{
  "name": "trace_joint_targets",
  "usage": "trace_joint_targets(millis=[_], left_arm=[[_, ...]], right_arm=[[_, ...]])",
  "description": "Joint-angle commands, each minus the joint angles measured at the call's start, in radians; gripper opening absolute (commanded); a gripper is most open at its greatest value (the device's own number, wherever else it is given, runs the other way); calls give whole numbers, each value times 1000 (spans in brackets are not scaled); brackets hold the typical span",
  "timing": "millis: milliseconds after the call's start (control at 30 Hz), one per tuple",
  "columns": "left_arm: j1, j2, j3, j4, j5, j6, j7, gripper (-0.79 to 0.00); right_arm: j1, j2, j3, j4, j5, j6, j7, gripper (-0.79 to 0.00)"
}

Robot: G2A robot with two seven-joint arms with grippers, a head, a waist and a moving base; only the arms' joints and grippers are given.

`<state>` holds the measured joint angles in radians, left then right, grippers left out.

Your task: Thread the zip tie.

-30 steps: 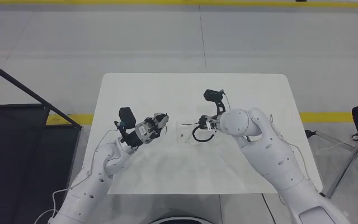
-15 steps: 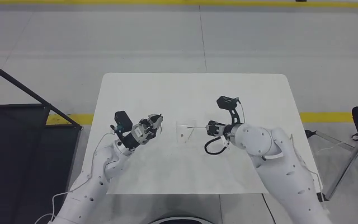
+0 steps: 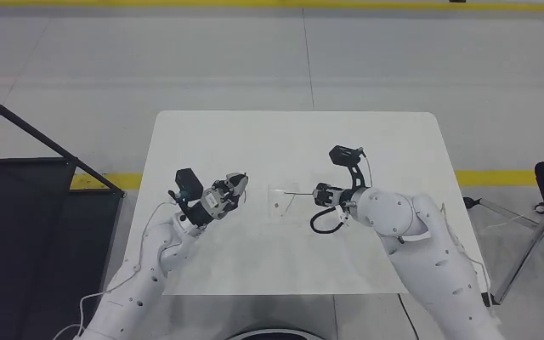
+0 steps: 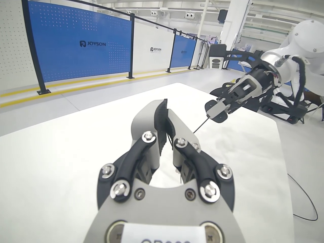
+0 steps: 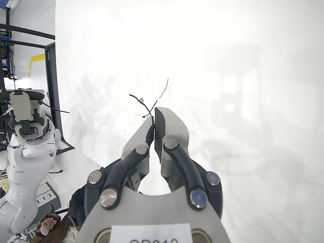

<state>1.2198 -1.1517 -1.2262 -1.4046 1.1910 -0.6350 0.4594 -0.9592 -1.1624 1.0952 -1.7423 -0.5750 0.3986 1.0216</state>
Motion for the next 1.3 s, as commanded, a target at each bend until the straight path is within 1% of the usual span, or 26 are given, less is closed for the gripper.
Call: trace_joint_targets(millis=[0, 100, 267, 333, 567, 733, 867, 1267], left_arm=[[-3, -1, 6, 1, 25, 4, 23, -785], [-13, -2, 14, 19, 87, 13, 77, -785], [-23, -5, 42, 58, 185, 32, 192, -785], [-30, -7, 54, 74, 200, 31, 226, -785], [-60, -17, 91, 128, 226, 38, 287, -785], [-77, -22, 110, 162, 238, 32, 300, -785], [-77, -22, 110, 162, 238, 32, 300, -785], [-77, -22, 110, 162, 238, 32, 300, -785]], right_arm=[[-16, -2, 7, -6, 37, -19, -31, -785], [-42, -3, 32, -27, 94, -22, -67, -785], [-101, 3, 99, -63, 233, -112, -74, -785], [-128, 5, 123, -80, 255, -114, -103, -785], [-184, 12, 166, -115, 359, -186, -87, -785], [-206, 17, 191, -123, 420, -231, -69, -785], [-221, 24, 210, -132, 455, -276, -24, -785], [-221, 24, 210, -132, 455, -276, -24, -785]])
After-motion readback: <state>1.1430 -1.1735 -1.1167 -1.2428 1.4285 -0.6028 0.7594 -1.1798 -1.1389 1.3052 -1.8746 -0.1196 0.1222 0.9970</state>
